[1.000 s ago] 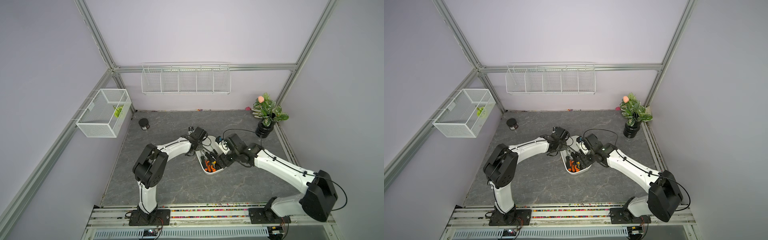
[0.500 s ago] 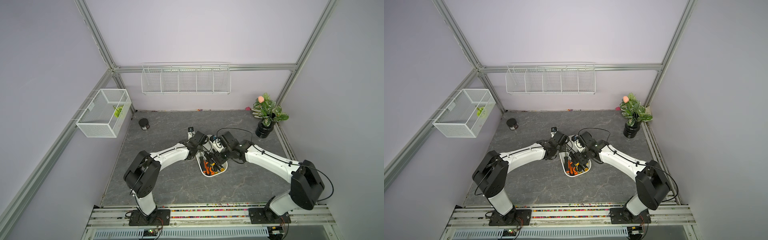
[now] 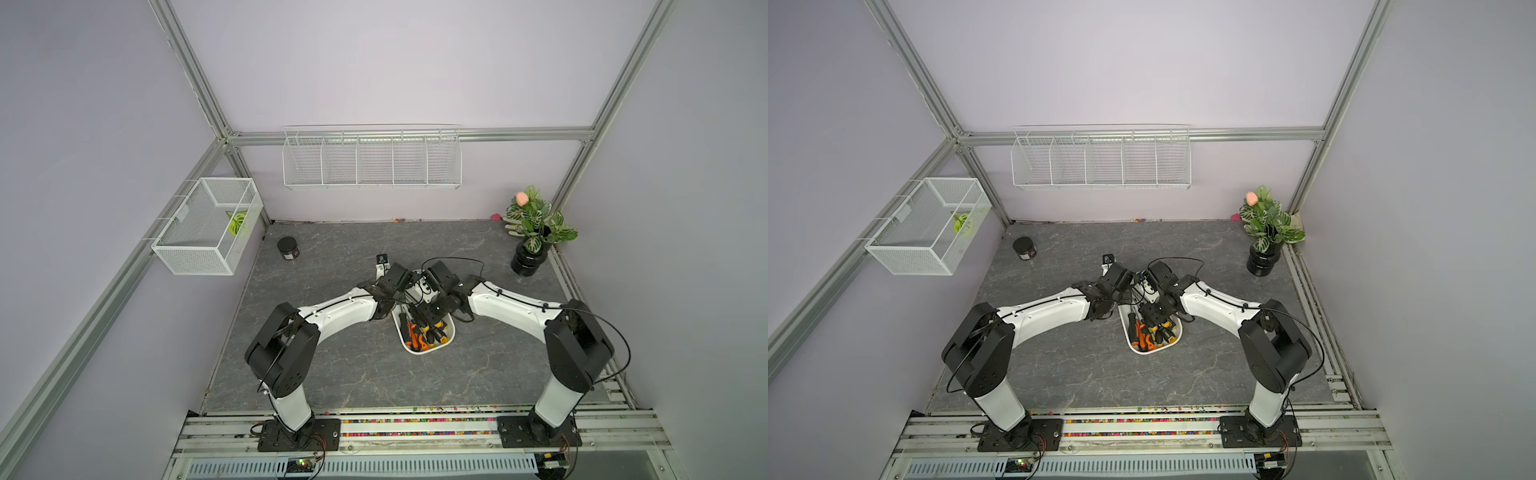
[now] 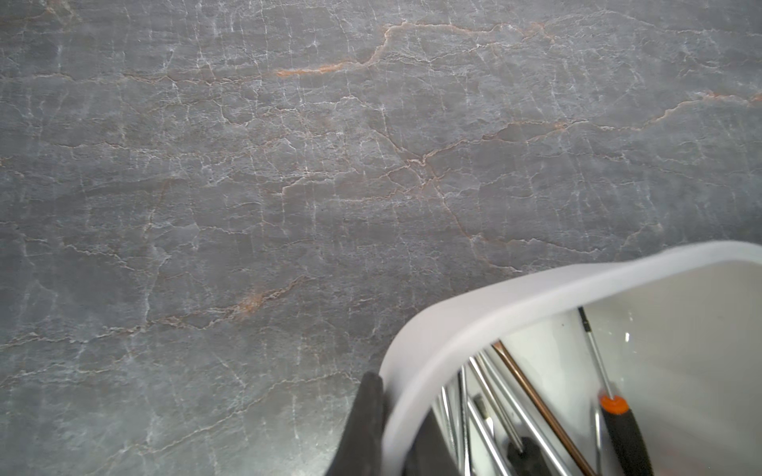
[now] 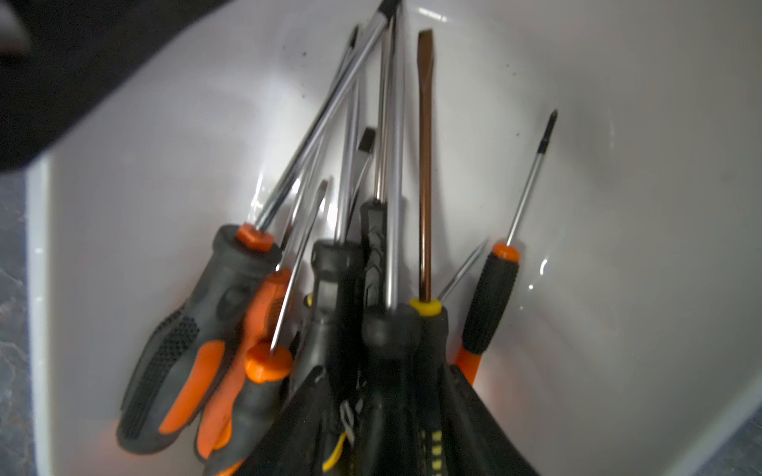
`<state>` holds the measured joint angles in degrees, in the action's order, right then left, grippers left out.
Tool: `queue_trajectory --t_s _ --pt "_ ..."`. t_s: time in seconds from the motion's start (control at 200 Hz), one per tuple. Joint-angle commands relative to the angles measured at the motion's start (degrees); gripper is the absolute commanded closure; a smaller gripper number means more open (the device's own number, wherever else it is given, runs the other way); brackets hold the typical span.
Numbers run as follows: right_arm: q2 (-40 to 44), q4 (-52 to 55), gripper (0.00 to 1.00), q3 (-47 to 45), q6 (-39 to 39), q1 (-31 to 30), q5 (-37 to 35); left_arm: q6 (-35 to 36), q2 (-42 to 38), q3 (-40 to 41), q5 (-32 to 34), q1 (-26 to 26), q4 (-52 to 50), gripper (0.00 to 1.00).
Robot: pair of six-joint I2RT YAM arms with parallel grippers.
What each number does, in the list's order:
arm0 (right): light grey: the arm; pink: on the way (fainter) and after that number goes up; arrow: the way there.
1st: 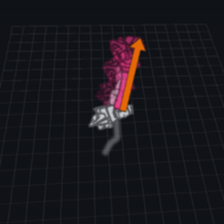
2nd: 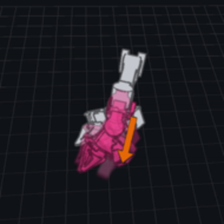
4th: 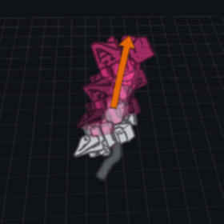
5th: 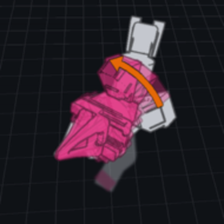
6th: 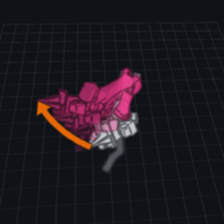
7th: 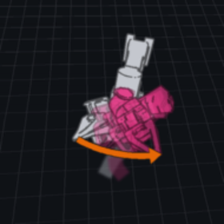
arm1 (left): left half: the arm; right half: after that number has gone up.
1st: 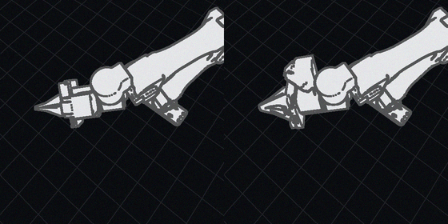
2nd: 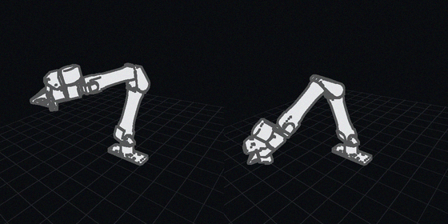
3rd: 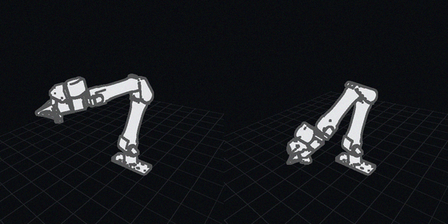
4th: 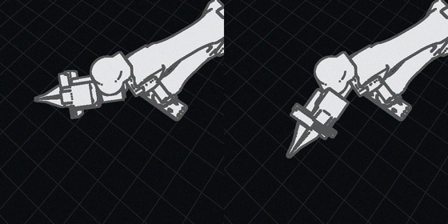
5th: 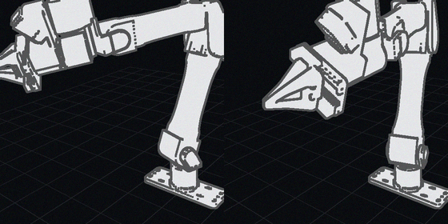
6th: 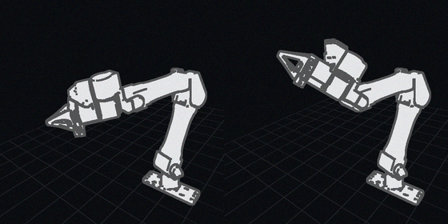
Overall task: Take out the screwdriver from the storage box
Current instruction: Pick up the screwdriver from the storage box.
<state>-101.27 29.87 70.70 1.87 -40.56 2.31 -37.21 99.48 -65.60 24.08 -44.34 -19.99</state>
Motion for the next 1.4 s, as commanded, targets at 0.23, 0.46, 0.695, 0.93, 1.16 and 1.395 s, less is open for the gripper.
queue_trajectory --t_s 0.23,0.46,0.695,0.93,1.16,1.395 --pt "-5.0 1.1 0.62 2.51 -0.71 -0.31 -2.76 0.61 -4.0 0.69 0.36 -0.67 2.45 1.0" --pt "-4.86 2.05 0.79 2.36 -0.85 -0.05 -3.44 0.58 -4.2 1.31 0.82 -0.59 2.5 1.0" --pt "1.24 -0.26 1.0 0.05 1.84 -0.05 -1.07 0.37 -2.56 1.18 0.57 -0.64 2.43 1.0" --pt "7.53 -3.75 1.0 -3.9 6.23 -0.03 4.11 0.56 -1.49 0.66 1.32 -0.66 1.76 1.0" --pt "16.62 -4.09 1.0 -11.65 9.37 2.15 0.45 0.71 -1.33 0.32 2.02 -0.61 1.17 1.0" --pt "29.69 -7.43 1.0 -24.74 16.1 7.53 -6.42 6.01 -1.86 0.73 0.8 -0.54 2.47 1.0"
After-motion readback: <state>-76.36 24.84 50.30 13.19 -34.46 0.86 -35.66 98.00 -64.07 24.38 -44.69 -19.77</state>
